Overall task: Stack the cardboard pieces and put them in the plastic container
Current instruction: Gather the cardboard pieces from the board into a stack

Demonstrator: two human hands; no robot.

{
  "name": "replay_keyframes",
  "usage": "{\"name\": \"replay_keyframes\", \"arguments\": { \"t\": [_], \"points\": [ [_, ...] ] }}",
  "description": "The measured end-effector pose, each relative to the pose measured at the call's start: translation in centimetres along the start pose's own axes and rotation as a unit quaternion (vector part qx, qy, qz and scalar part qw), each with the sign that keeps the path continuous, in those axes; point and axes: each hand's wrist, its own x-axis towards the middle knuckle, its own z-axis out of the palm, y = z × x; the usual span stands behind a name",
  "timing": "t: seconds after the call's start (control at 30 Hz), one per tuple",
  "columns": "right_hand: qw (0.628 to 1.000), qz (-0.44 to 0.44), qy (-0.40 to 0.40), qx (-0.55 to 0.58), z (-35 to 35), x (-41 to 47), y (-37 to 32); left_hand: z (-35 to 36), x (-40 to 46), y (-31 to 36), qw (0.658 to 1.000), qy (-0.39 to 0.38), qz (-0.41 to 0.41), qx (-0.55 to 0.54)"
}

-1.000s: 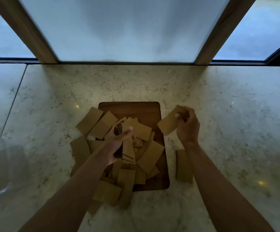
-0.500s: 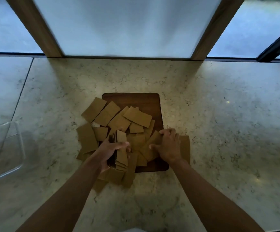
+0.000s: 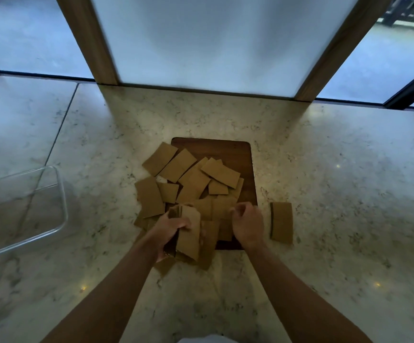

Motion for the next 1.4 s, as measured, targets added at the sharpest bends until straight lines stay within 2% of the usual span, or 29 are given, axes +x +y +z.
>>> {"name": "replay_keyframes", "arguments": {
  "t": [0.03, 0.1, 0.17, 0.3, 0.37, 0.43, 0.5, 0.53, 0.6, 0.63, 0.67, 0.7, 0.8, 0.83, 0.9, 1.0, 1.07, 1.13, 1.23, 1.3, 1.4],
  "points": [
    [0.998, 0.018, -0.021, -0.058, 0.6, -0.3, 0.1, -1.0, -0.1, -0.1, 1.000, 0.012, 0.017, -0.008],
    [0.990, -0.005, -0.047, -0.136, 1.9, -1.1, 0.0, -2.4, -0.4, -0.2, 0.998, 0.041, 0.047, -0.004],
    [0.988, -0.033, -0.042, -0.143, 2.7, -1.3, -0.2, -2.9, -0.7, -0.1, 0.995, 0.071, 0.067, 0.005],
    [0.999, 0.046, 0.007, -0.011, 1.5, -0.4, -0.8, -2.7, -0.6, 0.7, 0.987, 0.120, 0.103, 0.008],
    [0.996, 0.074, 0.048, 0.010, 0.4, -0.1, -0.6, -2.2, -0.5, 1.3, 0.988, 0.113, 0.105, 0.004],
    [0.992, 0.088, 0.084, 0.024, -0.9, -0.2, -0.4, -1.6, -0.3, 1.6, 0.990, 0.097, 0.094, 0.046],
    [0.988, 0.085, 0.096, 0.090, -1.6, -0.9, -0.7, -0.7, -0.1, 1.7, 0.989, 0.084, 0.079, 0.094],
    [0.983, 0.083, 0.061, 0.151, -1.6, -1.5, -1.0, -0.3, 0.0, 1.7, 0.988, 0.080, 0.074, 0.114],
    [0.957, 0.086, -0.091, 0.263, -0.6, -3.2, -2.4, 0.6, 0.3, 1.4, 0.985, 0.067, 0.059, 0.145],
    [0.947, 0.074, -0.159, 0.271, 0.2, -3.9, -2.9, 0.8, 0.6, 1.2, 0.985, 0.067, 0.046, 0.151],
    [0.953, 0.048, -0.192, 0.230, 1.0, -4.4, -3.3, 0.8, 0.7, 1.1, 0.986, 0.072, 0.034, 0.147],
    [0.966, 0.011, -0.187, 0.179, 1.7, -4.5, -3.6, 0.6, 0.7, 0.9, 0.987, 0.086, 0.026, 0.136],
    [0.998, -0.035, -0.048, 0.005, 3.4, -3.7, -3.8, -1.7, 0.2, 0.4, 0.987, 0.139, 0.042, 0.067],
    [0.997, -0.030, -0.033, -0.055, 3.9, -3.5, -4.0, -2.7, -0.1, 0.3, 0.988, 0.141, 0.055, 0.037],
    [0.986, -0.028, -0.055, -0.155, 5.3, -3.4, -4.6, -4.5, -1.0, 0.0, 0.986, 0.149, 0.074, 0.015],
    [0.980, -0.025, -0.051, -0.192, 7.6, -3.1, -5.7, -6.5, -1.8, -0.1, 0.979, 0.184, 0.080, 0.029],
    [0.993, -0.010, -0.047, -0.108, 8.0, -2.0, -6.0, -7.1, -2.1, 0.1, 0.977, 0.190, 0.095, 0.011],
    [0.996, 0.037, -0.033, 0.070, 7.3, -0.8, -6.3, -7.6, -2.4, 0.4, 0.976, 0.185, 0.116, -0.004],
    [0.970, 0.086, 0.054, 0.220, 4.9, 0.8, -6.3, -7.5, -2.6, 1.1, 0.977, 0.164, 0.134, -0.018],
    [0.940, 0.113, 0.096, 0.308, 3.0, 1.4, -6.0, -7.1, -2.5, 1.4, 0.979, 0.152, 0.138, -0.016],
    [0.906, 0.108, 0.057, 0.405, 1.3, 0.9, -6.0, -5.9, -2.1, 1.9, 0.981, 0.135, 0.136, -0.010]
  ]
}}
